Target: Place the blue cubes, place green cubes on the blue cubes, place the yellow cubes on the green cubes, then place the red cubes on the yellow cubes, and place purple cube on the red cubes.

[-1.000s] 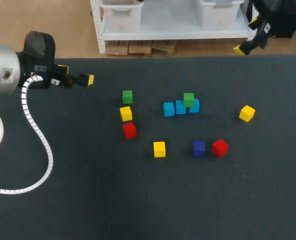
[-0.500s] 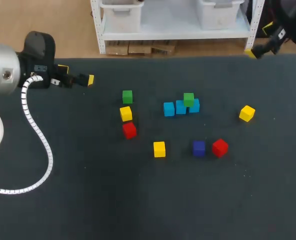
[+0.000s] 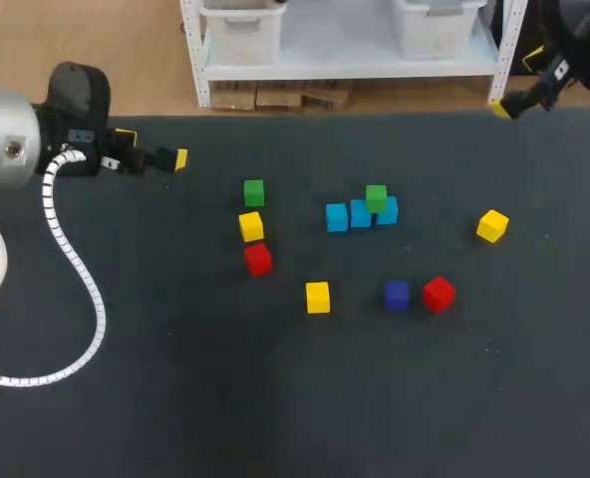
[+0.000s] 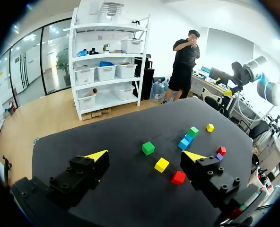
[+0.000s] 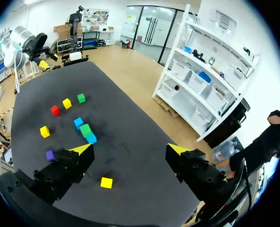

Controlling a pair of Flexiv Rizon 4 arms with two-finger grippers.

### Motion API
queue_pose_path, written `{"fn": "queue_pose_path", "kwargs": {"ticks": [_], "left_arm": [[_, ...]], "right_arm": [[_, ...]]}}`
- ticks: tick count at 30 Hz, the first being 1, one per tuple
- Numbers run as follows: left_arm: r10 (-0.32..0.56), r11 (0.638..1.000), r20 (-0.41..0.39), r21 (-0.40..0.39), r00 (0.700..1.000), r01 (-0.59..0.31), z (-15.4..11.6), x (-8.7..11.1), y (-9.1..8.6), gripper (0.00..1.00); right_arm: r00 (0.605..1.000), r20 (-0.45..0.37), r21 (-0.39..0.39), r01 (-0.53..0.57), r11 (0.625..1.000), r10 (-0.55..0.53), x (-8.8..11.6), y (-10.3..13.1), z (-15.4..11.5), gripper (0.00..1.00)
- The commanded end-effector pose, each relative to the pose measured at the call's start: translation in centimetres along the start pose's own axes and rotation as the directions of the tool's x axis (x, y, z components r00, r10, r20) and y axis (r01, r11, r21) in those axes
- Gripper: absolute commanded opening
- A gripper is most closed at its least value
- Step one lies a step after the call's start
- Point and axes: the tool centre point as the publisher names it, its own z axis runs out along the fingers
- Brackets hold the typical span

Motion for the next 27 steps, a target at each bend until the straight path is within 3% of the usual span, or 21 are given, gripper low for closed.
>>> {"fn": "queue_pose_path", "kwargs": {"ticks": [1, 18, 21, 27], "left_arm": [[0.002, 1.0, 0.009, 0.01, 1.0, -0.002, 0.0, 0.2, 0.2, 1.0], [0.002, 1.0, 0.009, 0.01, 1.0, -0.002, 0.0, 0.2, 0.2, 1.0], [0.034, 0.999, -0.028, -0.013, 0.999, -0.034, 0.3, 0.5, 0.4, 1.0], [0.148, 0.989, -0.15, 0.048, 0.978, -0.142, 1.8, 0.7, 0.7, 1.0]], "right_arm": [[1.0, 0.0, -0.001, 0.0, 1.0, 0.0, 0.0, 0.0, 0.0, 1.0], [1.0, 0.0, -0.001, 0.0, 1.0, 0.0, 0.0, 0.0, 0.0, 1.0], [1.0, 0.0, -0.001, 0.0, 1.0, 0.0, 0.0, 0.0, 0.0, 1.0], [1.0, 0.0, -0.001, 0.0, 1.0, 0.0, 0.0, 0.0, 0.0, 1.0]]}}
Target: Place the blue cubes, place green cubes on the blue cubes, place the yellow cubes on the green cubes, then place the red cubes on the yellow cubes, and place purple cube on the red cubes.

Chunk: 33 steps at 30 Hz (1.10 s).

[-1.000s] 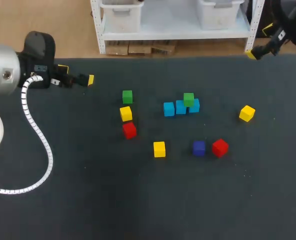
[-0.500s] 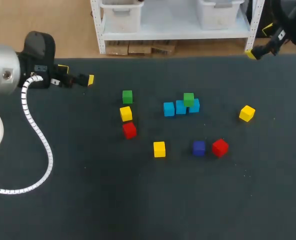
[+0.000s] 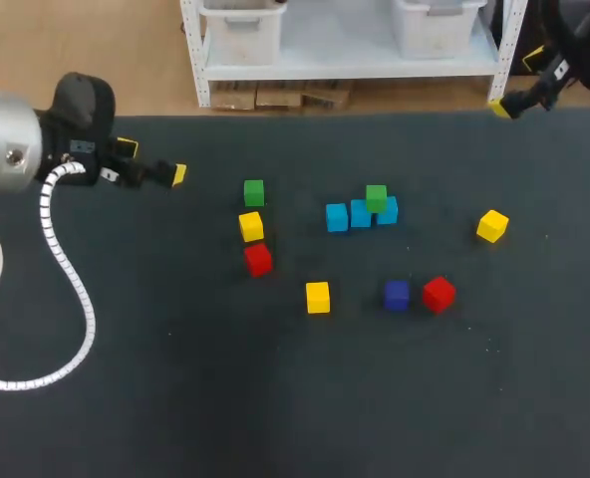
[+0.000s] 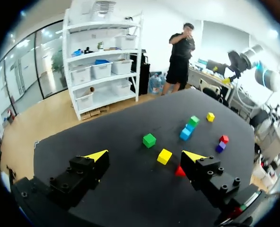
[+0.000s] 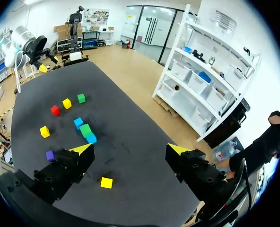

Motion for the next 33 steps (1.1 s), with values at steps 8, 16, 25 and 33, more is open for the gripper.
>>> {"fn": "queue_pose_path", "kwargs": {"ticks": [8, 16, 25, 33], "left_arm": [[0.247, 0.964, -0.206, 0.152, 0.947, -0.219, 3.9, -2.8, 0.9, 1.0], [0.409, 0.901, -0.275, 0.276, 0.87, -0.336, 8.7, -3.9, 1.3, 1.0], [0.559, 0.818, -0.317, 0.359, 0.766, -0.449, 14.1, -4.0, 0.8, 1.0], [0.629, 0.767, -0.36, 0.435, 0.689, -0.472, 17.1, -2.4, 0.2, 1.0]], "right_arm": [[1.0, 0.0, 0.0, 0.0, 1.0, 0.0, 0.0, 0.0, 0.0, 1.0], [1.0, 0.0, 0.0, 0.0, 1.0, 0.0, 0.0, 0.0, 0.0, 1.0], [1.0, 0.0, 0.0, 0.0, 1.0, 0.0, 0.0, 0.0, 0.0, 1.0], [1.0, 0.0, 0.0, 0.0, 1.0, 0.0, 0.0, 0.0, 0.0, 1.0]]}}
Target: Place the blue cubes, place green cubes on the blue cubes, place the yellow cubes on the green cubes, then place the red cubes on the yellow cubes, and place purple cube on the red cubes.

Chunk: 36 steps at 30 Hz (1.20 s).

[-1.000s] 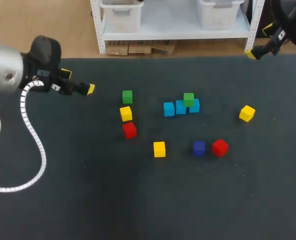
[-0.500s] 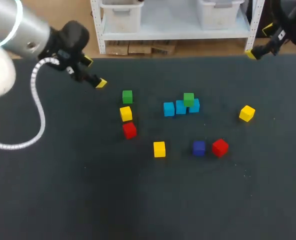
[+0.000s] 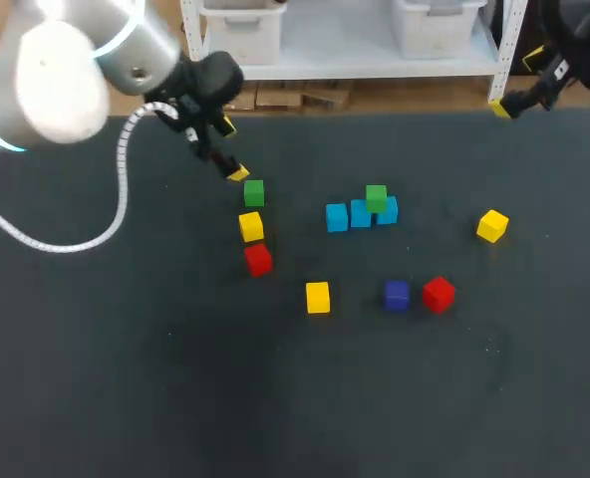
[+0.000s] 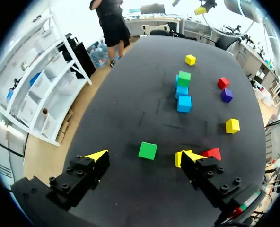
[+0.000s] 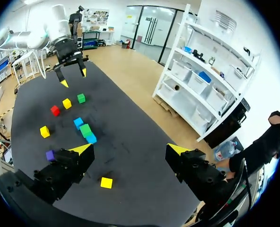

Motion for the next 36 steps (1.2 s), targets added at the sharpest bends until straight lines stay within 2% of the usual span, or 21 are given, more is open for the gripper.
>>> {"fn": "queue_pose_path", "kwargs": {"ticks": [1, 5, 12, 29, 30, 31, 32, 33, 34, 36], "left_arm": [[0.04, 0.998, -0.123, 0.062, 0.992, -0.032, 2.7, -0.6, 1.0, 1.0], [0.082, 0.993, -0.156, 0.093, 0.984, -0.068, 4.1, -0.2, 1.0, 1.0], [0.101, 0.991, -0.188, 0.111, 0.977, -0.081, 5.6, 0.1, 1.3, 1.0], [0.122, 0.991, -0.227, 0.077, 0.966, -0.108, 7.4, 1.7, 1.7, 0.99], [0.122, 0.991, -0.225, 0.075, 0.967, -0.107, 7.4, 1.7, 1.7, 0.74], [0.123, 0.991, -0.224, 0.074, 0.967, -0.109, 7.4, 1.7, 1.7, 0.55], [0.129, 0.991, -0.225, 0.076, 0.966, -0.115, 7.4, 1.8, 1.6, 0.41], [0.131, 0.99, -0.227, 0.075, 0.965, -0.116, 7.5, 1.8, 1.6, 0.11], [0.131, 0.99, -0.228, 0.075, 0.965, -0.117, 7.5, 1.8, 1.6, 0.0], [0.136, 0.989, -0.231, 0.087, 0.963, -0.119, 7.6, 1.9, 1.4, 0.0]], "right_arm": [[1.0, 0.0, 0.0, 0.0, 1.0, 0.0, 0.0, 0.0, 0.0, 1.0], [1.0, 0.0, 0.0, 0.0, 1.0, 0.0, 0.0, 0.0, 0.0, 1.0], [1.0, 0.0, 0.0, 0.0, 1.0, 0.0, 0.0, 0.0, 0.0, 1.0], [1.0, 0.0, 0.0, 0.0, 1.0, 0.0, 0.0, 0.0, 0.0, 1.0], [1.0, 0.0, 0.0, 0.0, 1.0, 0.0, 0.0, 0.0, 0.0, 1.0], [1.0, 0.0, 0.0, 0.0, 1.0, 0.0, 0.0, 0.0, 0.0, 1.0], [1.0, 0.0, 0.0, 0.0, 1.0, 0.0, 0.0, 0.0, 0.0, 1.0], [1.0, 0.0, 0.0, 0.0, 1.0, 0.0, 0.0, 0.0, 0.0, 1.0], [1.0, 0.0, 0.0, 0.0, 1.0, 0.0, 0.0, 0.0, 0.0, 1.0], [1.0, 0.0, 0.0, 0.0, 1.0, 0.0, 0.0, 0.0, 0.0, 1.0]]}}
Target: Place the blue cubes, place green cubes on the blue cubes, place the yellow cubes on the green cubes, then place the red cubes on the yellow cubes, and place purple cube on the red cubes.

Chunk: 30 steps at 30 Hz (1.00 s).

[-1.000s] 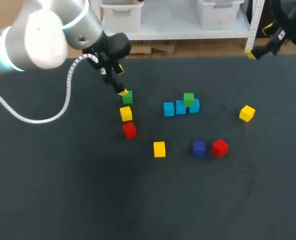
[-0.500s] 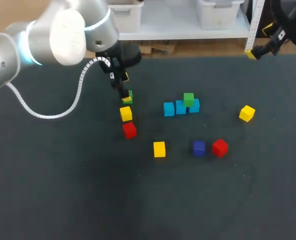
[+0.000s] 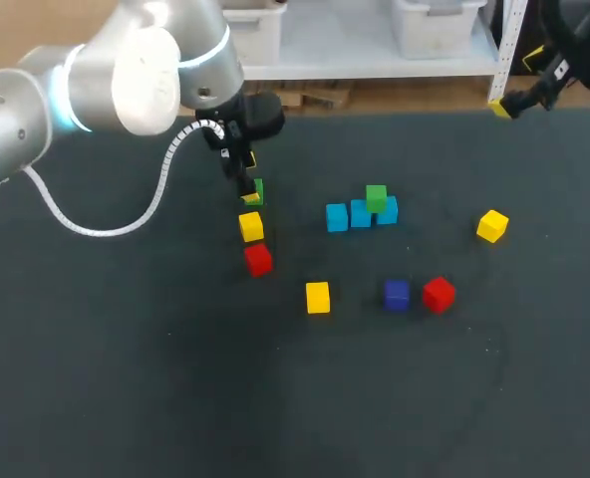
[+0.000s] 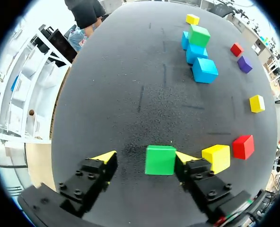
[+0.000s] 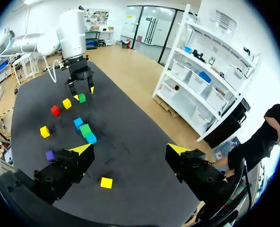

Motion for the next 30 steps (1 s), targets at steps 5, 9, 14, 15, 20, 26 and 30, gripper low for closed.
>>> {"fn": "queue_pose_path", "kwargs": {"ticks": [5, 9, 14, 15, 20, 26, 30], "left_arm": [[0.013, 1.0, -0.009, 0.02, 1.0, -0.013, 0.1, 0.0, -0.4, 0.0], [0.01, 0.999, 0.0, 0.043, 1.0, -0.01, -0.9, -0.4, -0.4, 0.0], [-0.015, 0.998, -0.03, 0.056, 0.999, 0.017, -2.8, -1.3, -0.7, 0.0], [-0.017, 0.998, -0.034, 0.052, 0.999, 0.019, -3.2, -1.6, -0.9, 0.0], [-0.064, 0.996, -0.017, 0.064, 0.998, 0.065, -4.9, -3.5, -2.4, 0.0], [-0.102, 0.992, 0.013, 0.072, 0.995, 0.101, -6.5, -6.4, -4.4, 0.0], [-0.092, 0.993, 0.015, 0.076, 0.996, 0.09, -6.6, -7.4, -5.3, 0.0]], "right_arm": [[1.0, 0.0, 0.0, 0.0, 1.0, 0.0, 0.0, 0.0, 0.0, 1.0], [1.0, 0.0, 0.0, 0.0, 1.0, 0.0, 0.0, 0.0, 0.0, 1.0], [1.0, 0.0, 0.0, 0.0, 1.0, 0.0, 0.0, 0.0, 0.0, 1.0], [1.0, 0.0, 0.0, 0.0, 1.0, 0.0, 0.0, 0.0, 0.0, 1.0], [1.0, 0.0, 0.0, 0.0, 1.0, 0.0, 0.0, 0.0, 0.0, 1.0], [1.0, 0.0, 0.0, 0.0, 1.0, 0.0, 0.0, 0.0, 0.0, 1.0], [1.0, 0.0, 0.0, 0.0, 1.0, 0.0, 0.0, 0.0, 0.0, 1.0]]}}
